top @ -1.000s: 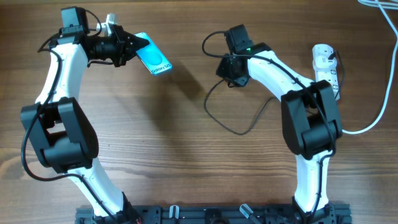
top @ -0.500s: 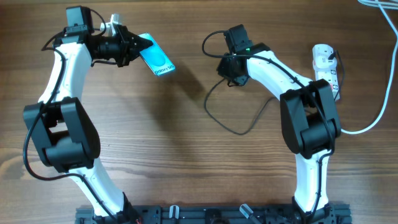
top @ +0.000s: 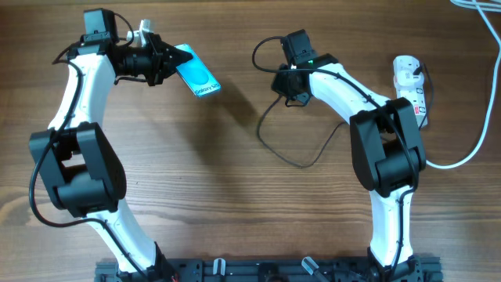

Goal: Plug charger to phone and switch on socket
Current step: 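Lower the right gripper and grasp the black USB-C cable end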

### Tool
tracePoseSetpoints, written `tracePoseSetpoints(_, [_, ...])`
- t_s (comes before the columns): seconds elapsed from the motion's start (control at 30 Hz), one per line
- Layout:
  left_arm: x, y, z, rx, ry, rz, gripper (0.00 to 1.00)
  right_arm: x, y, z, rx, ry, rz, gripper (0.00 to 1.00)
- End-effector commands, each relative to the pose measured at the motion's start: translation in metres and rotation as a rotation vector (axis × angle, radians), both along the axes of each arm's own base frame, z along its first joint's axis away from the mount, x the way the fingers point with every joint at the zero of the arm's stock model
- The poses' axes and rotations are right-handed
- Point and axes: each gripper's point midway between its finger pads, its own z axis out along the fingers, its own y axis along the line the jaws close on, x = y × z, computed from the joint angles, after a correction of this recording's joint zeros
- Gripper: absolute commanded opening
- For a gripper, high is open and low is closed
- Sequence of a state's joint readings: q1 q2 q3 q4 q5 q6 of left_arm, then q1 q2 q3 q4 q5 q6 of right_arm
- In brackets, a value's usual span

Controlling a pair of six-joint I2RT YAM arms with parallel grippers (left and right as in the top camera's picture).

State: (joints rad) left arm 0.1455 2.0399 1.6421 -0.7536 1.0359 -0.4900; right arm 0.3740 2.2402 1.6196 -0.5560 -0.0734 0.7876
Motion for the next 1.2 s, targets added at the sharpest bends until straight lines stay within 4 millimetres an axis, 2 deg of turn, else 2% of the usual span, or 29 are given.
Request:
tracePoseSetpoints(0.0, [0.0, -0.003, 0.01, -0.009, -0.032, -0.017, 0.04, -0.012, -0.003, -0.03, -0.028, 0.067, 0.028, 0.04])
tracePoseSetpoints(0.1, [0.0, -0.003, 0.01, -0.009, -0.032, -0.017, 0.04, -0.012, 0.004, -0.024, -0.029, 0.037, 0.186, 0.05])
tracePoseSetpoints(0.2, [-0.001, -0.004, 0.01, -0.009, -0.032, -0.017, 0.04, -0.02, 0.01, -0.007, -0.04, 0.009, 0.37, 0.05])
tracePoseSetpoints(0.27, [0.0, -0.004, 0.01, -0.009, -0.033, -0.017, 0.04, -0.032, -0.004, -0.002, -0.125, 0.04, 0.458, 0.05])
tracePoseSetpoints(0.33, [0.0, -0.003, 0.01, -0.009, -0.033, -0.017, 0.04, -0.045, -0.032, -0.007, -0.271, 0.116, 0.46, 0.04])
tracePoseSetpoints(0.4, [0.0, -0.004, 0.01, -0.009, -0.033, -0.017, 0.04, -0.057, -0.051, -0.008, -0.357, 0.177, 0.45, 0.05])
tracePoseSetpoints(0.5, [0.0, -0.003, 0.01, -0.009, -0.033, -0.017, 0.04, -0.066, -0.048, -0.01, -0.327, 0.212, 0.458, 0.05])
tracePoseSetpoints(0.57, [0.0, -0.003, 0.01, -0.009, -0.032, -0.017, 0.04, -0.076, -0.041, -0.012, -0.269, 0.246, 0.467, 0.09])
tracePoseSetpoints(0.77, [-0.001, -0.004, 0.01, -0.009, -0.031, -0.017, 0.04, -0.104, -0.041, -0.02, -0.215, 0.36, 0.413, 0.17])
tracePoseSetpoints(0.93, [-0.003, -0.003, 0.009, -0.01, -0.021, -0.018, 0.04, -0.113, -0.034, -0.022, -0.157, 0.393, 0.39, 0.22])
tracePoseSetpoints(0.97, [-0.003, -0.004, 0.01, -0.012, -0.021, -0.018, 0.04, -0.113, -0.034, -0.022, -0.155, 0.396, 0.369, 0.27])
tracePoseSetpoints(1.17, [-0.01, -0.005, 0.007, -0.002, -0.021, -0.045, 0.04, -0.113, -0.032, -0.022, -0.134, 0.41, 0.286, 0.28])
